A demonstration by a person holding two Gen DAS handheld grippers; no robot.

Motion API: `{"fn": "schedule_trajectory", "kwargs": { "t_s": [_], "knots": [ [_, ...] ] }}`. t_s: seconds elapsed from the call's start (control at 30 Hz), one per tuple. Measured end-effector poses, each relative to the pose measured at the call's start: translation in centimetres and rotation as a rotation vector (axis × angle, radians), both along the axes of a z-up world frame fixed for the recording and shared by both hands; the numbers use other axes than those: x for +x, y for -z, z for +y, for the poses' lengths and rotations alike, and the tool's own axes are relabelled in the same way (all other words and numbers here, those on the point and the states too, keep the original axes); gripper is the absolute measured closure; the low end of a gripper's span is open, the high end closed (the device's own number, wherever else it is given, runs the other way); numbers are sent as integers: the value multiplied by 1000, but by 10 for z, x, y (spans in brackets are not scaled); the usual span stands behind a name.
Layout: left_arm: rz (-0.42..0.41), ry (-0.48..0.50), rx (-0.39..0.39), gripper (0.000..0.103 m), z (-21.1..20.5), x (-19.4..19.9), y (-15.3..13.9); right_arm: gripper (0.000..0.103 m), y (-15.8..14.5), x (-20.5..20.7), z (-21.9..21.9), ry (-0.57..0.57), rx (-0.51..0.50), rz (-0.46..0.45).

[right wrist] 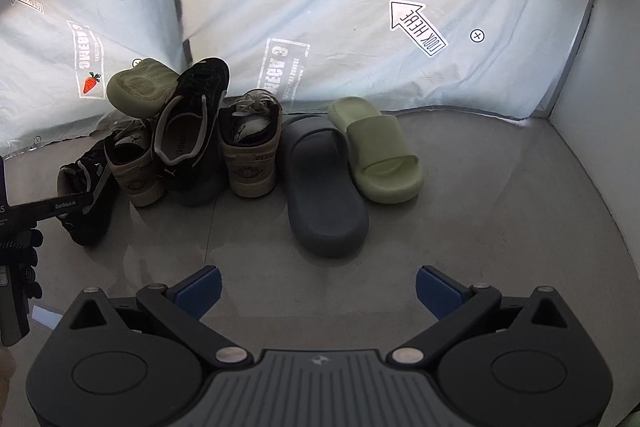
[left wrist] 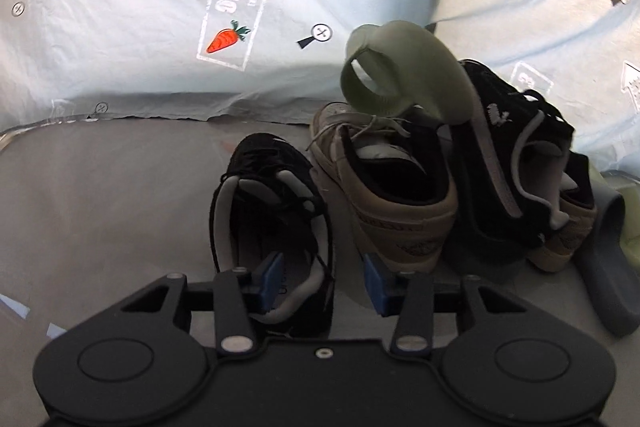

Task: Organize scattered shoes
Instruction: 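Reach into the pile and grasp a black sneaker with the left gripper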

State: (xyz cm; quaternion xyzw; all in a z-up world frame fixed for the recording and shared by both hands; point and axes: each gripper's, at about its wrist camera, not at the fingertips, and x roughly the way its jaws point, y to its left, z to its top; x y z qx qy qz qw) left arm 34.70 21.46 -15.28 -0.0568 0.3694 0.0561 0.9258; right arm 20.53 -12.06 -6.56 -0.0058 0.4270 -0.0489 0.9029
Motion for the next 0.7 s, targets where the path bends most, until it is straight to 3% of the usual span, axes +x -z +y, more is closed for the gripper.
{"fn": "schedule_trajectory", "kwargs": {
  "t_s": [0.13,0.27,0.4,0.53,0.7],
  "knots": [
    [-4,-53,8,41,7,-1,2,1,3,7,1,-29,9,13],
    [-21,-28,35,33,5,-1,11,1,3,15,-2,-46,33,3],
    [-29,-5,92,32,-6,5,17,1,2,23,-2,-64,49,-15],
    [0,-45,28,32,-5,16,26,0,1,31,-2,-77,56,-42],
    [1,-84,16,32,-6,25,33,0,-1,40,1,-34,-60,-138]
  ]
}}
